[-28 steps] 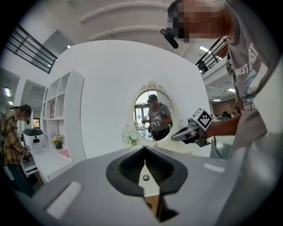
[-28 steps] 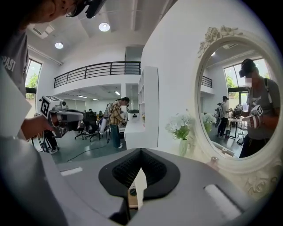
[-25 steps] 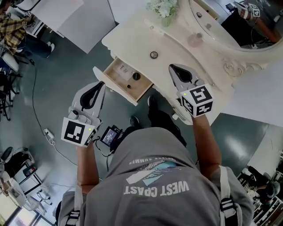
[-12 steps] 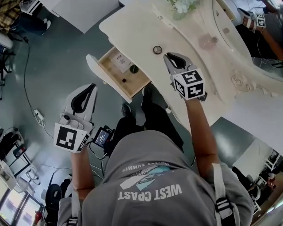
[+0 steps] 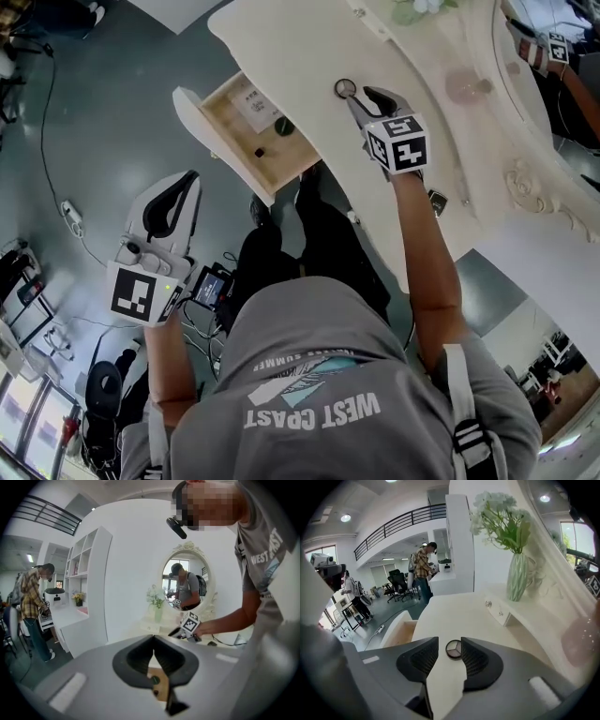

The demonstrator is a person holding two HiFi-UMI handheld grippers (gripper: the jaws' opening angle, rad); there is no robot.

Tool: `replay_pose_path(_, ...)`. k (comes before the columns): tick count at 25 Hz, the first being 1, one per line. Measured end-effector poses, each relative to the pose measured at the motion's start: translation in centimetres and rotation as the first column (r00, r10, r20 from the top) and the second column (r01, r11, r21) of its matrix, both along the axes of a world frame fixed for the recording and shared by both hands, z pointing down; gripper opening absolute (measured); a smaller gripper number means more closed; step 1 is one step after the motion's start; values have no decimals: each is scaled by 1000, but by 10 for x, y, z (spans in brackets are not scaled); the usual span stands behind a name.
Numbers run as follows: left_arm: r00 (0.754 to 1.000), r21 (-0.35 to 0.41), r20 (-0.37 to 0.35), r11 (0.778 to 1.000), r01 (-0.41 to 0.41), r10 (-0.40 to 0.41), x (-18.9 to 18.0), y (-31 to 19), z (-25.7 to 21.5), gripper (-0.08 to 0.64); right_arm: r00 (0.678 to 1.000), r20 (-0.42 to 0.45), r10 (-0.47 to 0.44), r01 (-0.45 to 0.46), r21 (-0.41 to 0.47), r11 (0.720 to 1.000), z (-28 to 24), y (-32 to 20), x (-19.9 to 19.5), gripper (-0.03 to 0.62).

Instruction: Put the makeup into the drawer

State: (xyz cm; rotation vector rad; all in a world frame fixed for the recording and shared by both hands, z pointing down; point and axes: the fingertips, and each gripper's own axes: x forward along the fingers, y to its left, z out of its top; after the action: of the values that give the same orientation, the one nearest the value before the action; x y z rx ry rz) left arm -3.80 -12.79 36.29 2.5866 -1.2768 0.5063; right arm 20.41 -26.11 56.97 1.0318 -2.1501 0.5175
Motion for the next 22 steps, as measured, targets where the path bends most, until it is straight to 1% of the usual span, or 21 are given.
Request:
replay_pose_path(7, 999, -49, -2, 998, 33, -33, -9, -3, 27, 2, 997, -66, -37, 32, -74, 997, 48, -12, -7, 235)
replay_pose_path(9, 999, -60, -8, 997, 38, -38, -11, -4, 33, 2, 995, -82, -49, 42, -89, 995, 57, -14, -10, 249)
replay_pose_path(15, 999, -69, -20, 997, 37, -38, -14, -9, 44, 2, 989, -132, -61, 44, -124, 991, 78, -18, -13, 248)
replay_pose_path(16, 999, -69, -21, 997, 38, -39, -14, -9, 45, 2, 989, -137, -59, 42, -126, 991, 80, -18, -12, 241)
replay_pose_path(17, 999, -70, -21, 997, 38, -40, -15, -9, 46, 2, 988, -141, -58, 40, -125, 991, 82, -19, -12, 219)
replay_pose_path(22, 999, -73, -25, 996, 43, -45, -18, -7, 51, 2, 987, -148, -61, 45, -115, 992, 81, -20, -13, 212)
